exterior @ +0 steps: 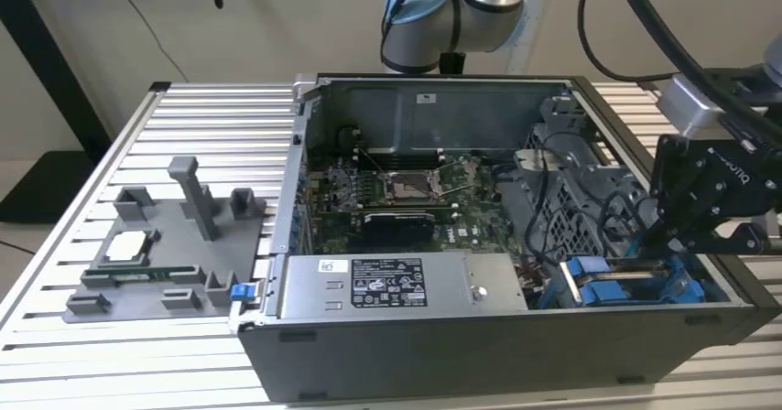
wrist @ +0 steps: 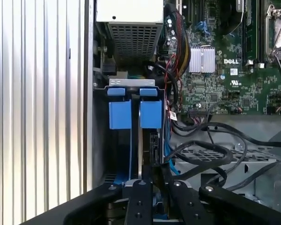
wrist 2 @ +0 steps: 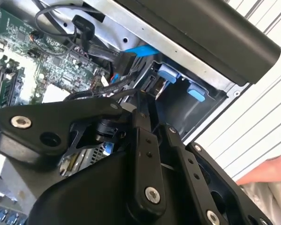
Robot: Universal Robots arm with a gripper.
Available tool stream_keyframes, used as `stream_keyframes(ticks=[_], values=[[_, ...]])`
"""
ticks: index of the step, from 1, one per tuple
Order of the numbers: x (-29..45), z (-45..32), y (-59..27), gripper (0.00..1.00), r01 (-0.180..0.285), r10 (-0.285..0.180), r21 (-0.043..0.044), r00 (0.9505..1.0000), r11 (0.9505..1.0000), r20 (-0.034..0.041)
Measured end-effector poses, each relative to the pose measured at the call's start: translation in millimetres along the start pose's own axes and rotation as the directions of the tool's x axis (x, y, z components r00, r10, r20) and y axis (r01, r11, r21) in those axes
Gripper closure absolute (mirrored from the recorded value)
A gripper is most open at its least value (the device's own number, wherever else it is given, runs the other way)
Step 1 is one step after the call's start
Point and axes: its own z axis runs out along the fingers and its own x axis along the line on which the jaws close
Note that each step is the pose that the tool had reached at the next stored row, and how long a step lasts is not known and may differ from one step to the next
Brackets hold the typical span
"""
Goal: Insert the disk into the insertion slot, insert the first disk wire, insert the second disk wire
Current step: 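Insert the first disk wire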
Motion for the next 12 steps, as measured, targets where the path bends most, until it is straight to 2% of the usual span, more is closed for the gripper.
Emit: stream_keyframes(ticks=[3,4,6,12], values=[[0.0,1.3,3.7,1.00,0.002,-0.002,0.0416,1.0000,0.9991,0.0011],[0.0,1.5,4.4,1.00,0.002,-0.002,0.0503,1.0000,0.9987,0.0020],[-0.2,1.7,5.1,1.00,0.002,-0.003,0.0535,1.0000,0.9986,0.0031],[-0.9,4.3,7.3,1.00,0.003,-0.003,0.0538,1.0000,0.9985,0.0031]])
